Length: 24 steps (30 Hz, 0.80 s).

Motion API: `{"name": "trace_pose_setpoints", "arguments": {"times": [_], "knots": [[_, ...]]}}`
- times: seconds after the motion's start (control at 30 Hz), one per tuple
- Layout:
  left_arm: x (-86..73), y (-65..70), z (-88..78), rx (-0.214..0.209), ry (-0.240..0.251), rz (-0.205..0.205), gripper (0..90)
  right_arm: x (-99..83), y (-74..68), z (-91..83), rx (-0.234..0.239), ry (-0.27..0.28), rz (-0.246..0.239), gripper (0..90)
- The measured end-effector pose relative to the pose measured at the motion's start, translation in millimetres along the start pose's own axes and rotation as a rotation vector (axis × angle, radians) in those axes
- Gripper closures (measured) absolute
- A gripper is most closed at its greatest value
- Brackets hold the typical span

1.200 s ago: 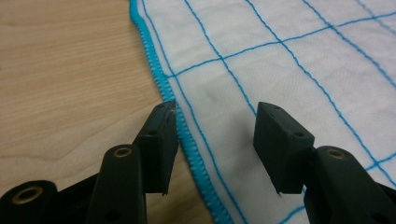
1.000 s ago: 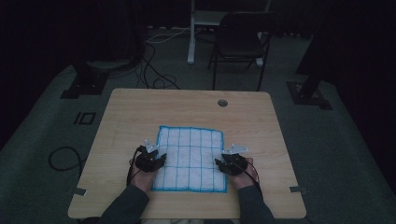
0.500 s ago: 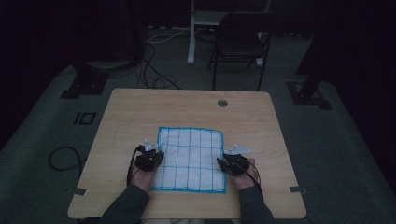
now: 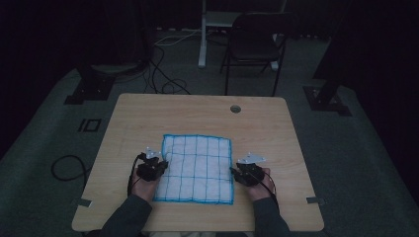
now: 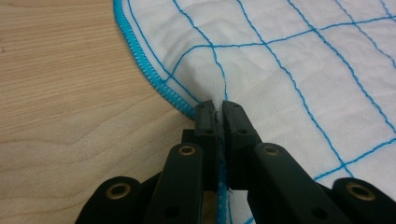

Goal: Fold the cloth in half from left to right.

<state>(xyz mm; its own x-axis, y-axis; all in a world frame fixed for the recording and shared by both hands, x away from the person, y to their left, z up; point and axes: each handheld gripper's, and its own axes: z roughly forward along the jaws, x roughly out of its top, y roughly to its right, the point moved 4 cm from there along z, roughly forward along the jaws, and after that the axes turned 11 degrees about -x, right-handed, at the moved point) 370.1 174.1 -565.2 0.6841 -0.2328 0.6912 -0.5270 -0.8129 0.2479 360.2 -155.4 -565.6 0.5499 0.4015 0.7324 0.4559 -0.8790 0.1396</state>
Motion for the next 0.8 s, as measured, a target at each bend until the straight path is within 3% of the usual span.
{"name": "trace_pose_setpoints", "arguments": {"times": [0.23,0.8], "knots": [[1.9,1.3,-1.3,-0.012,0.007,-0.006,87.1,-0.8,-1.3,0.9,0.004,-0.005,-0.001,63.0],[18.4,14.1,-12.7,-0.04,0.052,0.032,87.1,-0.7,-1.1,0.7,0.007,0.001,0.002,61.3]]}}
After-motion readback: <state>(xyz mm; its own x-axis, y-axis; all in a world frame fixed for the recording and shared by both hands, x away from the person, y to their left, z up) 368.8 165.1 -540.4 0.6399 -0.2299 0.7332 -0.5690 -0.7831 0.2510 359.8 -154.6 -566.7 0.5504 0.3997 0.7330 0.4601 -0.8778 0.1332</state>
